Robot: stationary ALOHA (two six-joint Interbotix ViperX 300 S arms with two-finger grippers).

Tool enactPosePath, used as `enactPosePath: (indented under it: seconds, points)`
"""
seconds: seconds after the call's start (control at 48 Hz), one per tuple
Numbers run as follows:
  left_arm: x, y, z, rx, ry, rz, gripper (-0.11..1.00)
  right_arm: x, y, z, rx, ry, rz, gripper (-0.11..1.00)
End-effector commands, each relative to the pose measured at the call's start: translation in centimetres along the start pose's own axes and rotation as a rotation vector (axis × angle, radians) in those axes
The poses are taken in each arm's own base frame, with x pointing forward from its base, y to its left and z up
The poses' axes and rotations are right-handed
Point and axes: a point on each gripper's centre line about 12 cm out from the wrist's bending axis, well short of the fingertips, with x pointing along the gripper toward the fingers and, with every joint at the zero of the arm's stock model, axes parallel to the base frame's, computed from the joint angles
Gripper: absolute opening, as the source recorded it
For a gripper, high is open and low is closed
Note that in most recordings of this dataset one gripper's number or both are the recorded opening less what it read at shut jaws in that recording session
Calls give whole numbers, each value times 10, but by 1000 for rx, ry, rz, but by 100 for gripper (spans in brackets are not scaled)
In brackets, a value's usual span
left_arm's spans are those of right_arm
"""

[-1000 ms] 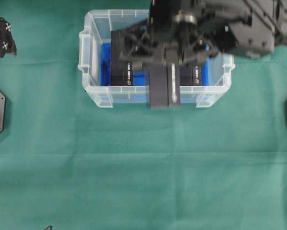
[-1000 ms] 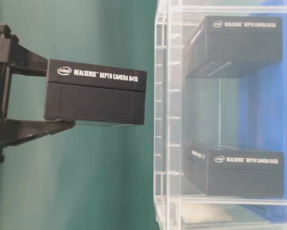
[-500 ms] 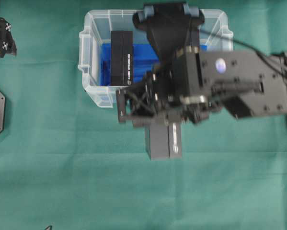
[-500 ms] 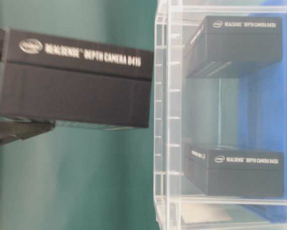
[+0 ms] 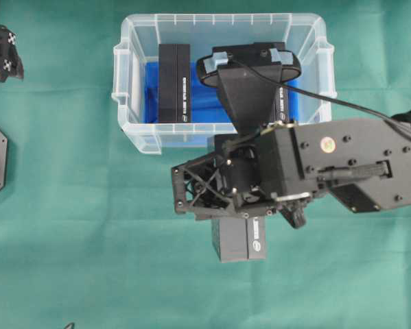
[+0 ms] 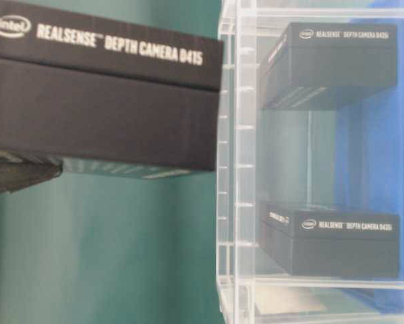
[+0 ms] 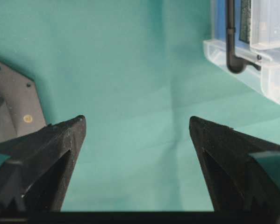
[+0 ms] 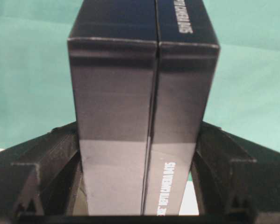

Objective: Take out the box from the case.
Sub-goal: 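Carry the box toward the front of the case over the cloth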

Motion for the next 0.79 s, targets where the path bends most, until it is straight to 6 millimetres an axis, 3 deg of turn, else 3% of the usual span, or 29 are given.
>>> enactPosePath:
  seconds: [0.0, 0.437, 0.771]
  points:
    - [-7, -3, 3, -5, -11, -25, 93, -12, 0, 1, 4, 4, 32, 66]
    - [-7, -3, 2, -5, -11, -23, 93, 55, 3, -8, -11, -1, -39, 66]
    - [-7, -4, 3, -2, -10, -22, 93, 115, -6, -14, -17, 26, -45, 66]
